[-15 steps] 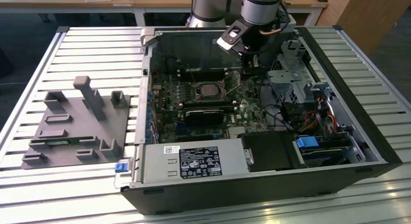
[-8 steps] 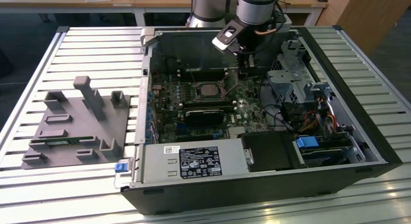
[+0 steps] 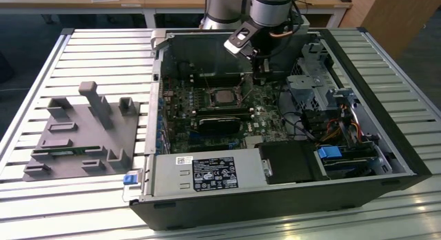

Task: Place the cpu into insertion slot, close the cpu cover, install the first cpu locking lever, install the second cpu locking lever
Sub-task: 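Close the cpu cover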

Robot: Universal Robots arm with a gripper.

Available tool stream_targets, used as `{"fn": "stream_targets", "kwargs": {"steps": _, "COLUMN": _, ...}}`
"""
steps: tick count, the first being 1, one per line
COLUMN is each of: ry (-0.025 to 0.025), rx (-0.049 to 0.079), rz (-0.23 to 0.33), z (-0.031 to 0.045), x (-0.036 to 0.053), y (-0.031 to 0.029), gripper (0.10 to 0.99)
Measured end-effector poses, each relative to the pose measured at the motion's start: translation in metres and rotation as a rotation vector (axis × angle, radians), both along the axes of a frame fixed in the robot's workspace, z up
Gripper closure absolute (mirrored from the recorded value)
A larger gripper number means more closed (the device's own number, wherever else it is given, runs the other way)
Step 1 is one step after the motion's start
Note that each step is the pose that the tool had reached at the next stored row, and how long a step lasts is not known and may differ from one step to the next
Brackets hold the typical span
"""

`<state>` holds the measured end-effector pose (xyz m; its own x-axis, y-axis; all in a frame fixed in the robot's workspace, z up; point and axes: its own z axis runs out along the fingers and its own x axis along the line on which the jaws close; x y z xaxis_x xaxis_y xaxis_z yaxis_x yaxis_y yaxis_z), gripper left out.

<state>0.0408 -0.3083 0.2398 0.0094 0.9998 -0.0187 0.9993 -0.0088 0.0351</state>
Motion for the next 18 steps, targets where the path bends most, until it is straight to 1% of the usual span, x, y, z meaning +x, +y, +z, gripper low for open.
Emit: {"fn": "stream_targets", "kwargs": {"steps": 18, "ry": 0.0001, "rx": 0.0, "rz": 0.0, "z": 0.0, "x": -0.01, "y": 0.0, "gripper": 0.98}}
